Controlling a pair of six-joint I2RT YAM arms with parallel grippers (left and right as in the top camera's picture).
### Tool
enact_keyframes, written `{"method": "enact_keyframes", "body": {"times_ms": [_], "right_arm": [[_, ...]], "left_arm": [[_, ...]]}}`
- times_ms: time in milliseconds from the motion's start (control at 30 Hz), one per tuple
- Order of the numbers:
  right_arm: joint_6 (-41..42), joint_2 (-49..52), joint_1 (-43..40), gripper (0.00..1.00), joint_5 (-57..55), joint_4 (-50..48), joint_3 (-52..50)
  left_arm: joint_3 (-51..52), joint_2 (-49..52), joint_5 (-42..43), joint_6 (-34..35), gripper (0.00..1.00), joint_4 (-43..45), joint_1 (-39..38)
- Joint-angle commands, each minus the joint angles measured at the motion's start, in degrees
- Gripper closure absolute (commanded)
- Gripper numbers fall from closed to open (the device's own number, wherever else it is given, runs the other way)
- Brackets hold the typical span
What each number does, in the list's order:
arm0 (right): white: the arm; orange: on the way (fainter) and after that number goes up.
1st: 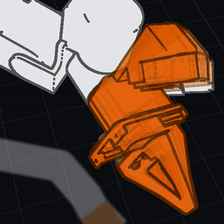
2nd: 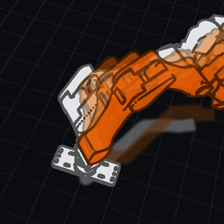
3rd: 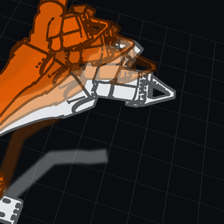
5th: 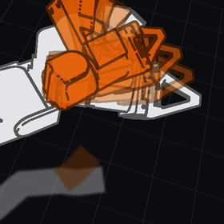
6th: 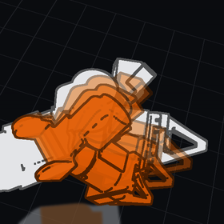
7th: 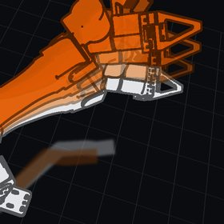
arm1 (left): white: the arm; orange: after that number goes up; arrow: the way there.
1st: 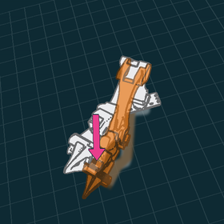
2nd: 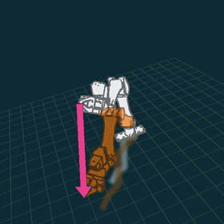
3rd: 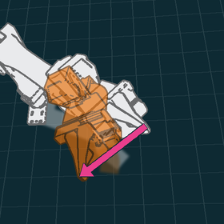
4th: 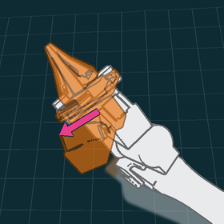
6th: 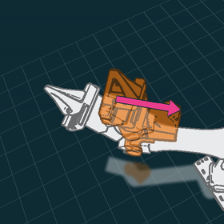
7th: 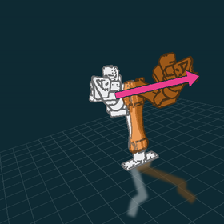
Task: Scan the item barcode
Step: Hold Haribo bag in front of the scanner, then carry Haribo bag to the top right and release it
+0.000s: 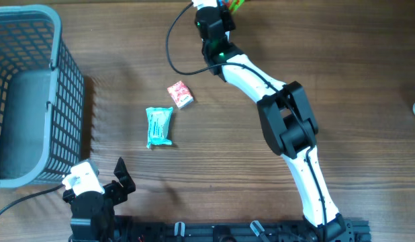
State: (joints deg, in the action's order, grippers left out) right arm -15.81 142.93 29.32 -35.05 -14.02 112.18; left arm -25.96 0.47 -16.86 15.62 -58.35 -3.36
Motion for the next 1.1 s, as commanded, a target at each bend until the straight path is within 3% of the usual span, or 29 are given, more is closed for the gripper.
{"method": "enact_keyframes", "body": {"times_ms": [0, 300, 433, 567, 633, 767, 933, 1067], "right_arm": [[-1.92, -1.42, -1.27, 0.96, -11.23, -0.46, 2.21], [-15.52, -14.75, -2.12, 0.96, -30.18, 2.89, 3.85], [-14.8, -20.72, -6.51, 0.96, -36.52, 9.92, 3.85], [-6.4, -23.37, -15.85, 0.96, -36.7, 25.11, 3.85], [0.17, -23.34, -21.29, 0.96, -32.13, 35.32, 3.34], [17.44, -22.93, -33.42, 0.96, -8.66, 53.13, 1.53], [22.45, -18.49, -47.8, 0.96, 21.22, 57.42, 1.33], [23.67, -12.52, -53.24, 0.96, 22.69, 58.16, 1.31]], "left_arm": [[0.24, -0.17, -0.57, 0.28, 0.0, 0.04, 0.22], [0.24, -0.17, -0.57, 0.28, 0.0, 0.04, 0.22], [0.24, -0.17, -0.57, 0.28, 0.0, 0.04, 0.22], [0.24, -0.17, -0.57, 0.28, 0.0, 0.04, 0.22], [0.24, -0.17, -0.57, 0.28, 0.0, 0.07, 0.22], [0.24, -0.17, -0.57, 0.28, 0.0, 0.04, 0.22], [0.22, -0.17, -0.57, 0.28, 0.0, 0.07, 0.22], [0.24, -0.17, -0.57, 0.28, 0.0, 0.07, 0.22]]}}
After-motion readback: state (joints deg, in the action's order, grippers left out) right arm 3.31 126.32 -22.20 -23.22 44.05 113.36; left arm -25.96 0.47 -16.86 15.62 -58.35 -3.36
